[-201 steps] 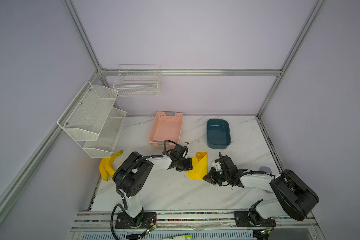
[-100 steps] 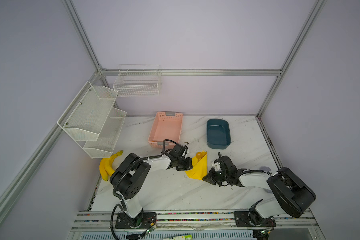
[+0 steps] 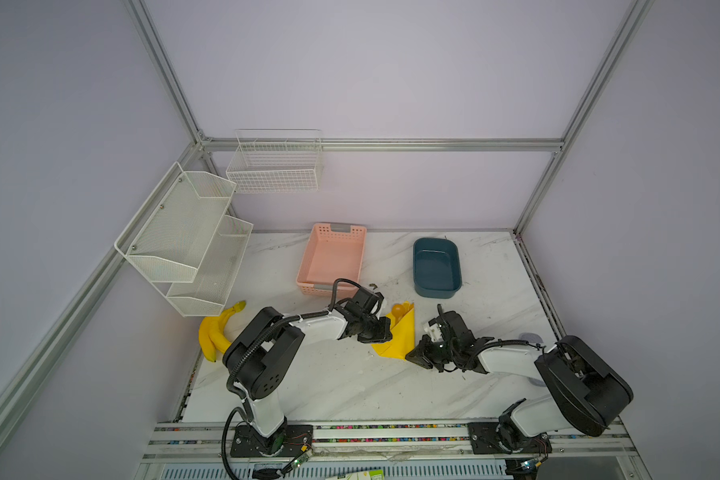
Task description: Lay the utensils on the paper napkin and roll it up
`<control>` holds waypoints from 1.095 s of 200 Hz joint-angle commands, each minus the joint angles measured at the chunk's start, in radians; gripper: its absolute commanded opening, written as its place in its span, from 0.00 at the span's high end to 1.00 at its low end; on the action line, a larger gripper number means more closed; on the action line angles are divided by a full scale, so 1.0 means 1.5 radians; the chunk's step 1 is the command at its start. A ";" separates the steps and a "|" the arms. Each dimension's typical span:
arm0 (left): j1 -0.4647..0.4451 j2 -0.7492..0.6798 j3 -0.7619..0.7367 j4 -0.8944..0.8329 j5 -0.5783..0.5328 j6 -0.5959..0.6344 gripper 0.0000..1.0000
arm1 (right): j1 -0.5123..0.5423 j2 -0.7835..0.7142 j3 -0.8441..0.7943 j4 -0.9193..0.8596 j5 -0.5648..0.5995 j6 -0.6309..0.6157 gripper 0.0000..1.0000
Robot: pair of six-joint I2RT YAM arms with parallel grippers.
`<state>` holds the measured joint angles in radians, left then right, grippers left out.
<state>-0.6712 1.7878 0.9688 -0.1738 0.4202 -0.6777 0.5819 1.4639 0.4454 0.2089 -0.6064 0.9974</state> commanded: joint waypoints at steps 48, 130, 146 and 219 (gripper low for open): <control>-0.001 0.039 0.033 -0.007 -0.002 0.030 0.94 | -0.005 -0.030 0.017 -0.024 0.003 0.003 0.91; -0.001 0.036 0.019 -0.014 -0.011 0.031 0.94 | 0.000 0.045 0.196 -0.154 0.066 -0.071 0.95; -0.001 0.035 0.016 -0.013 -0.012 0.030 0.94 | 0.012 0.077 0.223 -0.164 0.076 -0.079 0.95; -0.001 0.036 0.009 -0.006 -0.008 0.027 0.95 | 0.030 0.162 0.286 -0.172 0.112 -0.081 0.91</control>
<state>-0.6701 1.8244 0.9688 -0.1699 0.4252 -0.6575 0.6170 1.6760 0.8341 -0.0154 -0.4717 0.8982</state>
